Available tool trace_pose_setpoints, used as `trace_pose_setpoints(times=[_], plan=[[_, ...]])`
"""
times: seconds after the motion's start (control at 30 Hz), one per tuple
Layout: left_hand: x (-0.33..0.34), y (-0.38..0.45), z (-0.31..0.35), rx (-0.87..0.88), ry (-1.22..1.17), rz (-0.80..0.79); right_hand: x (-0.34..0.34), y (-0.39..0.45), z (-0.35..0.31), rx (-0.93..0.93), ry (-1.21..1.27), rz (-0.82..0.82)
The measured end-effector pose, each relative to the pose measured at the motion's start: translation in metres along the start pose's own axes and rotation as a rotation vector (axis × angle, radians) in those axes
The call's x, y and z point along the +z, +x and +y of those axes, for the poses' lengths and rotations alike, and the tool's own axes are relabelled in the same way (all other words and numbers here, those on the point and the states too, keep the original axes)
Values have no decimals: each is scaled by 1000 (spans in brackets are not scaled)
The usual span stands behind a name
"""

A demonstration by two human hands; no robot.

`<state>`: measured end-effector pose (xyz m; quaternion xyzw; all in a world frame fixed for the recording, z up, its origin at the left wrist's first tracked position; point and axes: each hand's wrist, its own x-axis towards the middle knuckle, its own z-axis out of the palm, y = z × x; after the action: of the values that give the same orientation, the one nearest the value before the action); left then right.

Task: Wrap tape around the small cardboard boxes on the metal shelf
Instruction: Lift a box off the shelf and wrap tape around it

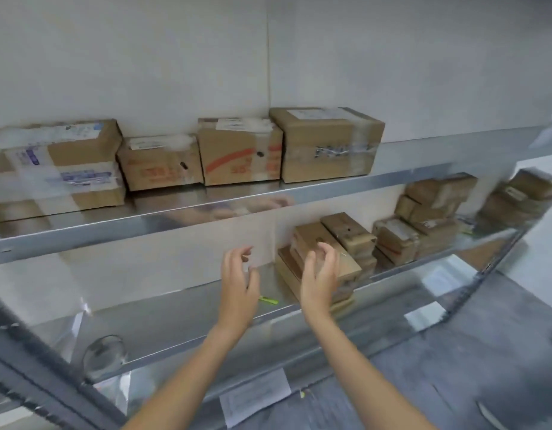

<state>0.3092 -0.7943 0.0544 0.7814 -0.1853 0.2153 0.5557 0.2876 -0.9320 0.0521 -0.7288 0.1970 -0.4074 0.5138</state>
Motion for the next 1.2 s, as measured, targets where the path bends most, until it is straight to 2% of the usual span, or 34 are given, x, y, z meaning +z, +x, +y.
trace_pose_setpoints(times=[0.1,0.2,0.33,0.43,0.6,0.7,0.87,1.03,1.2], plan=[[54,18,-8,-186,-36,-47,-36,19,46,257,-33,151],[102,48,-19,-378,-68,-105,-52,28,80,474,-8,227],[155,90,-38,-614,-105,-128,-46,29,101,615,87,165],[184,113,-50,-725,-95,-165,-36,26,106,679,146,134],[209,119,-69,-751,-103,-249,-30,30,113,720,147,105],[212,113,-72,-748,-87,-239,-31,32,118,712,164,96],[197,105,-65,-741,-72,-166,-32,30,117,743,168,115],[160,75,-55,-636,-49,-75,-31,22,110,718,133,185],[93,67,-56,-621,-201,88,-11,9,82,516,190,89]])
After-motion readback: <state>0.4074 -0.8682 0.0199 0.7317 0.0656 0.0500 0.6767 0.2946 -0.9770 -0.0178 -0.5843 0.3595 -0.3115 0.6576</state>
